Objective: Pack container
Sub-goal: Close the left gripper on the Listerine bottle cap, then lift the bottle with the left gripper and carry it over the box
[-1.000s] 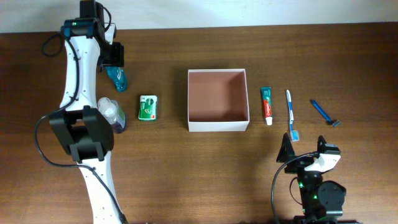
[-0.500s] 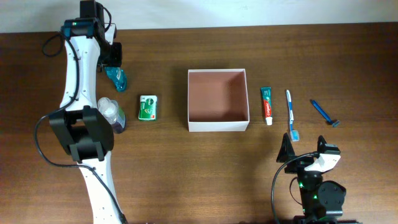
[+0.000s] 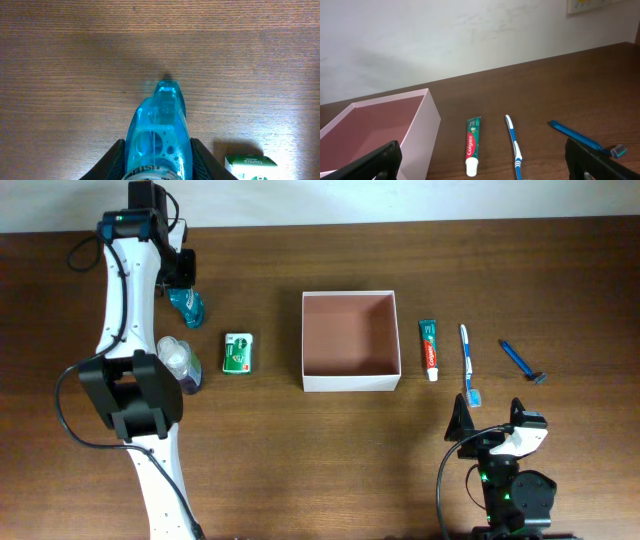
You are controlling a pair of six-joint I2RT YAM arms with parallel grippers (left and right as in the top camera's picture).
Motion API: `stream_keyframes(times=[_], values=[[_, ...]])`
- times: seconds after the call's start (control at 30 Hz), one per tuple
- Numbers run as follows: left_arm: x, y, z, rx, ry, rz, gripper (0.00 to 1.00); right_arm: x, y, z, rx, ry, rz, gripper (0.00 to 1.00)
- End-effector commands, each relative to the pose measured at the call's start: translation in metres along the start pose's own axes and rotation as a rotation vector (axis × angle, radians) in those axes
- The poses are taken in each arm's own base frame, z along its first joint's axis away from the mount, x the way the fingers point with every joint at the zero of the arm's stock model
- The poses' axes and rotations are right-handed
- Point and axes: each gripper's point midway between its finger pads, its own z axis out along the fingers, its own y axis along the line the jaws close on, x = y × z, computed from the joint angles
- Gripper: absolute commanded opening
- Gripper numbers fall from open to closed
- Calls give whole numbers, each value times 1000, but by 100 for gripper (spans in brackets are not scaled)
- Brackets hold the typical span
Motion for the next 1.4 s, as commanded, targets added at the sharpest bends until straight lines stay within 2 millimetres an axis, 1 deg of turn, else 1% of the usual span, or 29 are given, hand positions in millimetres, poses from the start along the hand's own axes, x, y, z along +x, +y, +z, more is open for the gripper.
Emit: stream_keyframes(times=[0.0, 0.13, 0.23, 0.33, 0.43, 0.5, 0.53, 0.6, 0.7, 0.8, 0.9, 1.0, 1.07, 1.17, 1.23, 1.27, 1.37], values=[[8, 2, 9, 9, 34, -1, 3, 2, 0, 0, -2, 2, -10, 99], [1, 2, 1, 8, 9, -23, 2, 2, 0, 0, -2, 2, -10, 99], [-10, -2, -17, 44, -41, -41, 1, 2, 0, 0, -2, 2, -10, 99], [-26, -14, -44, 119, -117, -38, 1, 2, 0, 0, -2, 2, -10, 99], [-41, -28, -79, 209, -202, -26, 1, 2, 0, 0, -2, 2, -10, 99], [-47, -34, -98, 249, -248, -18, 1, 2, 0, 0, -3, 2, -10, 99], [-51, -40, -115, 276, -286, -16, 1, 2, 0, 0, -2, 2, -10, 99], [-55, -47, -134, 306, -327, -12, 1, 2, 0, 0, -2, 2, -10, 99], [-59, -65, -167, 365, -400, 25, 1, 2, 0, 0, -2, 2, -10, 99], [-59, -90, -200, 433, -469, 78, 1, 2, 0, 0, -2, 2, -10, 99], [-52, -121, -228, 495, -506, 136, 1, 2, 0, 0, -2, 2, -10, 99], [-41, -153, -250, 530, -518, 198, 1, 2, 0, 0, -2, 2, -10, 98], [-32, -175, -261, 555, -519, 240, 1, 2, 0, 0, -2, 2, -10, 99], [-18, -206, -264, 575, -486, 292, 1, 2, 0, 0, -2, 2, -10, 99], [-6, -219, -257, 547, -442, 312, 1, 2, 0, 0, -2, 2, -10, 99], [1, -225, -250, 515, -404, 303, 1, 2, 0, 0, -2, 2, -10, 99], [14, -235, -237, 446, -335, 282, 1, 2, 0, 0, -2, 2, -10, 99]])
